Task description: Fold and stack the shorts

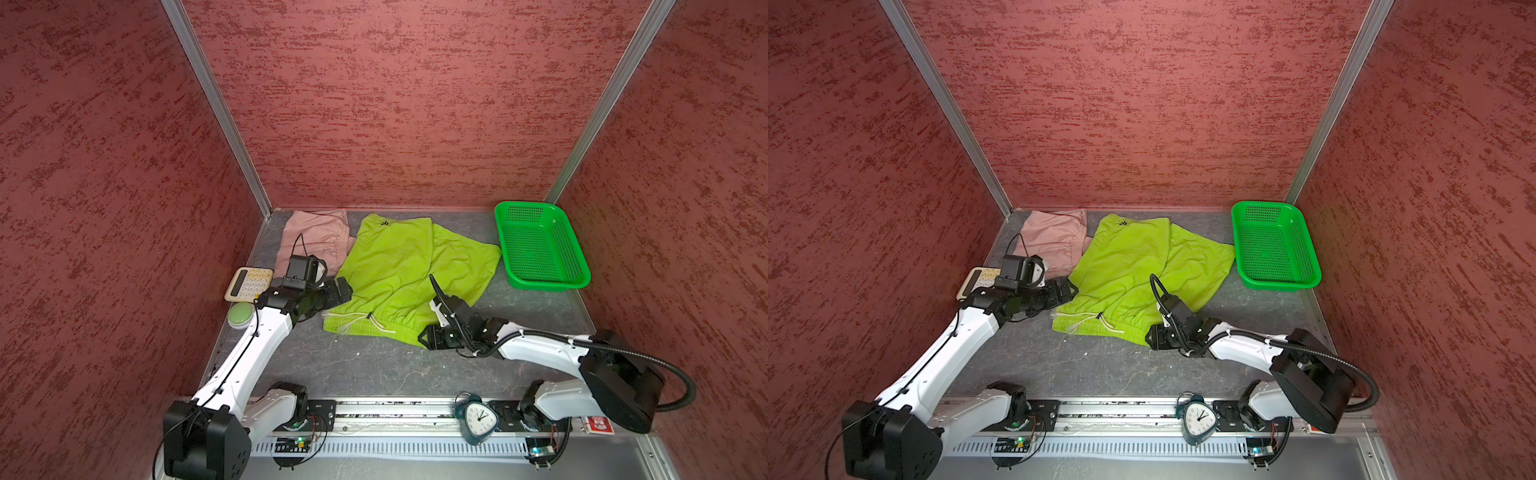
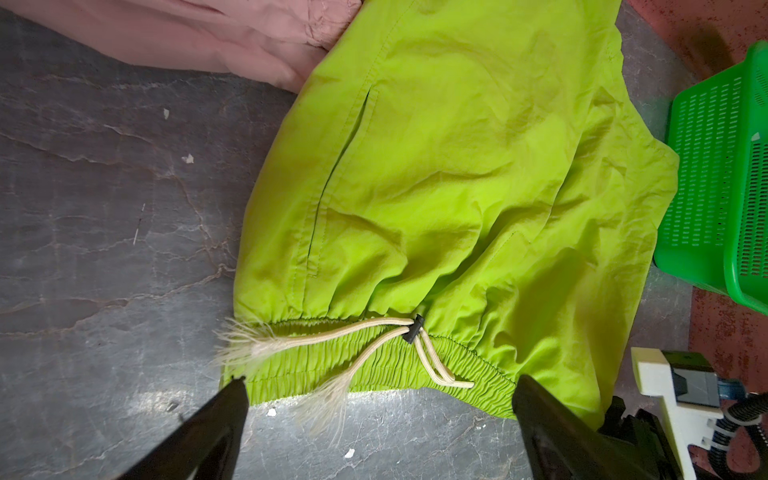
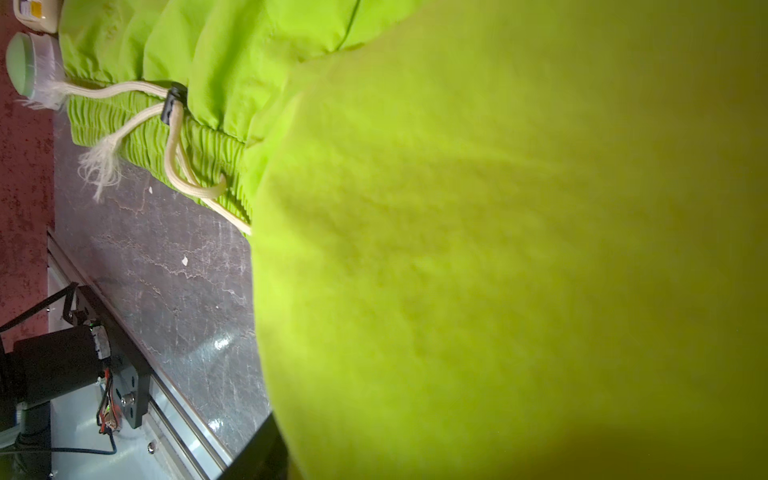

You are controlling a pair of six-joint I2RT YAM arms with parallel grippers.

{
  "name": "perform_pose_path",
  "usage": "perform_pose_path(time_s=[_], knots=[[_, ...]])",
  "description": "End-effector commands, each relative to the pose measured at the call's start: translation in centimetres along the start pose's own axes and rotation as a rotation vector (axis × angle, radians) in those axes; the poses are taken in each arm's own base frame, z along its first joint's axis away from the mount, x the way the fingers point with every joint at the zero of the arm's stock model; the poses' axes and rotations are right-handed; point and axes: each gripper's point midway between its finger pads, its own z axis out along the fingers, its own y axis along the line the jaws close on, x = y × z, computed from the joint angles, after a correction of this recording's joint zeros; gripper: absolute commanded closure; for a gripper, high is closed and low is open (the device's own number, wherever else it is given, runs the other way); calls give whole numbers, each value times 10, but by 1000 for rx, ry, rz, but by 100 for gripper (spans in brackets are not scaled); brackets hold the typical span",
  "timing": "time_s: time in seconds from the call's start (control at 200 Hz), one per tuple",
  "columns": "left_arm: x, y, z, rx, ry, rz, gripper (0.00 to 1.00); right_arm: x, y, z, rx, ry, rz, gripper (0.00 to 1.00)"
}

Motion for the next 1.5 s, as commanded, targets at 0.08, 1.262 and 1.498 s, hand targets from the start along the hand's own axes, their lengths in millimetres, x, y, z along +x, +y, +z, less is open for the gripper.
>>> perform_pose_path(time_s=[0.08, 1.262, 1.498], knots=[[-2, -1, 0, 30, -17, 12, 1, -9, 29, 4, -113, 11, 43, 73], [10, 15, 9, 25, 16, -100, 1, -132, -11, -62, 185, 7, -97, 26], [10, 24, 16, 6, -6, -127, 1, -98, -43, -19, 195, 126, -98, 31]])
